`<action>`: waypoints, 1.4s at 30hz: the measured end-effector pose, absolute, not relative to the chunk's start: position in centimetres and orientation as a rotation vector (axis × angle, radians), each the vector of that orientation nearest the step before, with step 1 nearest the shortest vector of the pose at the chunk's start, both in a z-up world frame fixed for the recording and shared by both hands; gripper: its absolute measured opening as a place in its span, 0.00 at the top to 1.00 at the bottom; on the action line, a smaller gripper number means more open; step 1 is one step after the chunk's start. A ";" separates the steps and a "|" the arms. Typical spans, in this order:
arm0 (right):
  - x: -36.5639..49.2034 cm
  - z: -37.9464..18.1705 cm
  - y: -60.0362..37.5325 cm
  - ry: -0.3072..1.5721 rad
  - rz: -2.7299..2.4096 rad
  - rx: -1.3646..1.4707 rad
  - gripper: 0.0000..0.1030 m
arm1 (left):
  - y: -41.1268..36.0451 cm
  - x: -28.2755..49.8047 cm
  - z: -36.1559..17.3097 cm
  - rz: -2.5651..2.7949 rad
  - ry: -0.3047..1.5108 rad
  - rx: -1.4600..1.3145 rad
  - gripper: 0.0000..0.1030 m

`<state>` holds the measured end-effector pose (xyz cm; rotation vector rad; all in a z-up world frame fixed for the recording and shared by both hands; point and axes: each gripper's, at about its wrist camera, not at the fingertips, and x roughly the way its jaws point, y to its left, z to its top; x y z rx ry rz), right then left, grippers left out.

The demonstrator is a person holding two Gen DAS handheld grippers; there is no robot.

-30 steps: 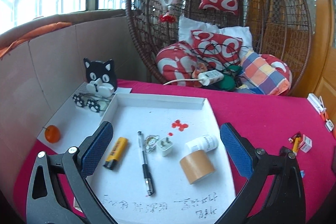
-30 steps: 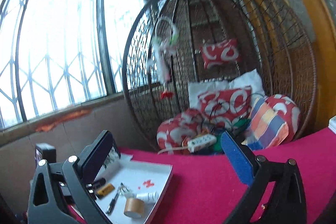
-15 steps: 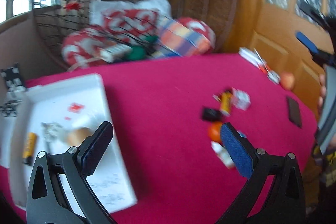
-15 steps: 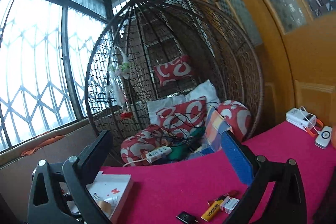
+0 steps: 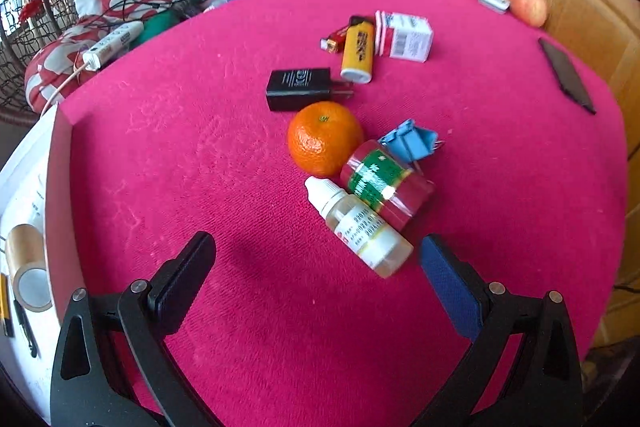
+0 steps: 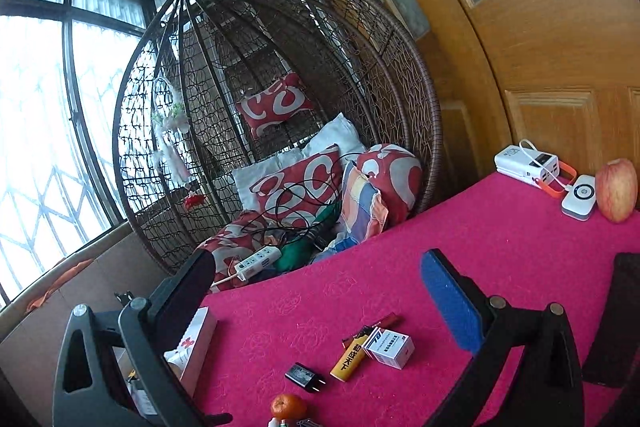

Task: Organize rigid objects
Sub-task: 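Move both tools back over the pile of items, then grasp the white dropper bottle with the left tool while the right tool grasps the BL medicine box, then carry the dropper bottle and medicine box into the white tray and open both tools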

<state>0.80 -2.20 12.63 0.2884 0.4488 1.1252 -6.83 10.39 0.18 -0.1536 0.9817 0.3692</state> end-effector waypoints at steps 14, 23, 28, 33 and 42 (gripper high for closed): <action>3.0 9.7 0.1 0.572 1.049 0.154 0.00 | 12.8 -8.2 0.5 0.386 0.954 -0.211 0.37; 4.0 2.6 7.3 0.676 1.049 -0.403 0.01 | 11.9 -8.7 0.5 0.345 0.937 -0.210 0.49; 5.9 1.2 9.4 0.743 1.093 -0.446 0.26 | 12.3 -8.7 0.5 0.357 0.937 -0.233 0.49; 4.2 -0.2 10.1 0.736 1.134 -0.569 0.47 | 12.2 -8.8 0.6 0.367 0.925 -0.211 0.74; 2.5 3.1 5.2 0.695 1.154 -0.374 0.65 | 13.3 -10.5 1.0 0.386 0.887 -0.270 0.81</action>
